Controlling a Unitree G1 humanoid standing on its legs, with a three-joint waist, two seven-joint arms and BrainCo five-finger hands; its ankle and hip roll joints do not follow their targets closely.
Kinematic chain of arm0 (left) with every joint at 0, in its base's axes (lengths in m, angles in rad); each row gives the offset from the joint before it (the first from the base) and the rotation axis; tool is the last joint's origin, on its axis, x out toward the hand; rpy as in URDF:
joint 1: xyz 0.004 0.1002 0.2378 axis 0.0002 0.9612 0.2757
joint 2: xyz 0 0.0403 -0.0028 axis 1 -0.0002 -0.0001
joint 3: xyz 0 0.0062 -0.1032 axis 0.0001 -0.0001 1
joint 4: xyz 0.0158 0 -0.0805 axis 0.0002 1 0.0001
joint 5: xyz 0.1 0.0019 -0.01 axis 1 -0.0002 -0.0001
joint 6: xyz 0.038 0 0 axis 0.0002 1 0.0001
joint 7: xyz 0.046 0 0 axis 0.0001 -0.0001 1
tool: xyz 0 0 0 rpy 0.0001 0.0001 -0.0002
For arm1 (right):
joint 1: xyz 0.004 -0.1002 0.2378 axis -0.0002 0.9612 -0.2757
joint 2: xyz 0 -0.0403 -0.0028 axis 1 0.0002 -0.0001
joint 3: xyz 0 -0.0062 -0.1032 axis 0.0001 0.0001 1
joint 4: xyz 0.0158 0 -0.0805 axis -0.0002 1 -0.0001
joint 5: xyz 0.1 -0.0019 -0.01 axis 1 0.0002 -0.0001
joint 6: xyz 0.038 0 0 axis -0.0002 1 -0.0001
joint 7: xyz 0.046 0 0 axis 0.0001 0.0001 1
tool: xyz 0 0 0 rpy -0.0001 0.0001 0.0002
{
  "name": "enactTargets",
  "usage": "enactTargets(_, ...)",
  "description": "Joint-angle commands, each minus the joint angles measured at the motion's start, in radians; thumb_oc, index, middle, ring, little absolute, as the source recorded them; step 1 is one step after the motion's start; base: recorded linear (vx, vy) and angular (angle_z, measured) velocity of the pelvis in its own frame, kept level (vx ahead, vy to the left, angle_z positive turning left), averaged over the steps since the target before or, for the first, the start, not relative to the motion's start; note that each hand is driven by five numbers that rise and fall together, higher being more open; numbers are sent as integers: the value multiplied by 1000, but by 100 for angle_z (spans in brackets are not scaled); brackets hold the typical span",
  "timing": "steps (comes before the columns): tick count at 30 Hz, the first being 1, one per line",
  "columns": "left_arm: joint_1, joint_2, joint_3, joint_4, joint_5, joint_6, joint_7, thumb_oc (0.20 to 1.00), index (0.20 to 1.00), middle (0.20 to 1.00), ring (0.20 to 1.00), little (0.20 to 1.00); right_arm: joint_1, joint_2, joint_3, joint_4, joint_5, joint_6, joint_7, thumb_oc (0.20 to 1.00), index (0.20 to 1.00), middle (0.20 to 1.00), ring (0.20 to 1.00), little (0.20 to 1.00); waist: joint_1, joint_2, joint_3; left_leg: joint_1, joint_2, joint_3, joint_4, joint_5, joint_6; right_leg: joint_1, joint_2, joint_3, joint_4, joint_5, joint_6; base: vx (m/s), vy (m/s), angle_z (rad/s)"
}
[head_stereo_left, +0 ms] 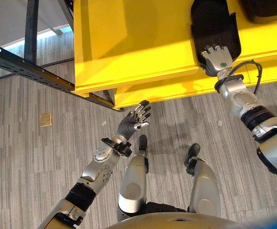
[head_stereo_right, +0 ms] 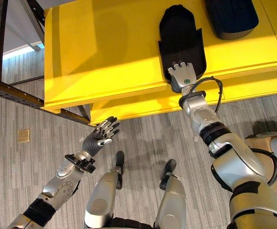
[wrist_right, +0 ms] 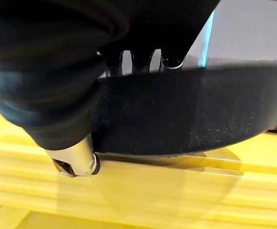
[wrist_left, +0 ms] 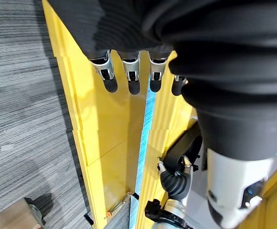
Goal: Move parts from the plastic box to the shelf.
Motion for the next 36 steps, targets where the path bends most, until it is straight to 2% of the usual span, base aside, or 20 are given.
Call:
enactTargets(1, 6, 43, -29, -121, -13, -21, -33, 1000, 1000, 1000, 1000, 1000, -104, -11, 33, 72, 23, 32, 40, 200, 200, 200, 200, 200, 41, -11, 3, -14, 53, 8, 113, -85, 1, 50, -65, -41, -22, 27, 99, 0, 0, 0)
enactTargets(6, 12, 39, -30, -125, -5, -21, -32, 1000, 1000, 1000, 1000, 1000, -93, -13, 39, 83, 5, 27, 5, 200, 200, 200, 200, 200, 42, -13, 3, -15, 54, 8, 113, -84, 2, 51, -64, -44, -23, 26, 99, 0, 0, 0)
enactTargets(12, 13, 44, -33, -115, -10, -29, -40, 1000, 1000, 1000, 1000, 1000, -95, -20, 44, 72, -37, -32, -102, 200, 200, 200, 200, 200, 42, -12, 3, -17, 55, 7, 118, -86, 4, 49, -64, -43, -20, 26, 99, 0, 0, 0)
enactTargets(18, 19, 53, -42, -103, -13, -46, -48, 1000, 1000, 1000, 1000, 1000, -147, -41, 57, -1, -132, -129, -214, 200, 200, 200, 200, 200, 50, -11, 3, -28, 52, -2, 129, -92, 5, 44, -62, -45, -15, 20, 98, 0, 0, 0)
enactTargets(25, 36, 70, -43, -113, -14, -48, -59, 1000, 1000, 1000, 1000, 1000, -207, -61, 89, -53, -156, -145, -226, 200, 200, 200, 200, 200, 65, -11, 3, -39, 51, -13, 139, -92, 5, 36, -63, -52, 5, 10, 94, 12, -11, 2)
enactTargets(29, 41, 73, -46, -123, -9, -41, -59, 1000, 1000, 1000, 1000, 1000, -238, -63, 104, -62, -134, -116, -195, 200, 200, 200, 200, 200, 74, -11, 3, -45, 52, -18, 147, -95, 4, 35, -67, -58, 16, 3, 91, 21, -15, 4)
enactTargets(36, 40, 75, -48, -127, -9, -39, -58, 1000, 1000, 1000, 1000, 1000, -260, -60, 107, -54, -121, -123, -230, 200, 200, 200, 200, 200, 77, -10, 3, -46, 51, -20, 154, -99, 6, 33, -70, -58, 28, -3, 89, 2, 0, 1)
